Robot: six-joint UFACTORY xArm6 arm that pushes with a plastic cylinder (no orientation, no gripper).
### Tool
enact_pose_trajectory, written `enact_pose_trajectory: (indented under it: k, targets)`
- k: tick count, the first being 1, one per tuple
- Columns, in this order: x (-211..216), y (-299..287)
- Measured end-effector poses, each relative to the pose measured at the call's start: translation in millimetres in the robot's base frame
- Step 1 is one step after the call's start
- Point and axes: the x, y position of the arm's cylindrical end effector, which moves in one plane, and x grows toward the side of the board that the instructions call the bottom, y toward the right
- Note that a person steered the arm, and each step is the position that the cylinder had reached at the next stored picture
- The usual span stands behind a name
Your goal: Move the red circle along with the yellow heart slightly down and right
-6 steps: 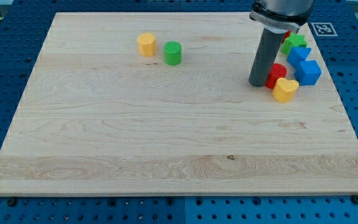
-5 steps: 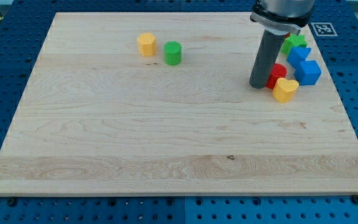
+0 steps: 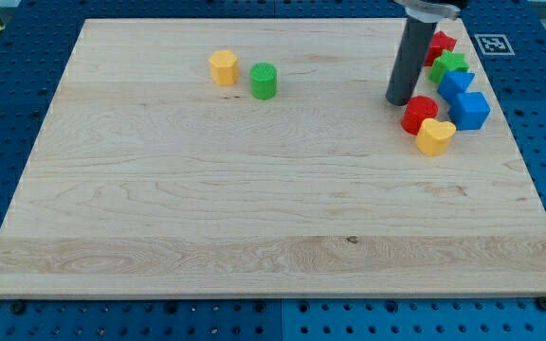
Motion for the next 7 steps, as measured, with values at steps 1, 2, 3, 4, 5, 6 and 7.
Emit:
enact_pose_trajectory:
  k: [1, 2, 3, 4, 5, 6, 7]
  targets:
    - [13, 2]
    - [33, 2]
    - [42, 2]
    - [36, -13]
    - [48, -19]
    - [73, -20]
    - [95, -9]
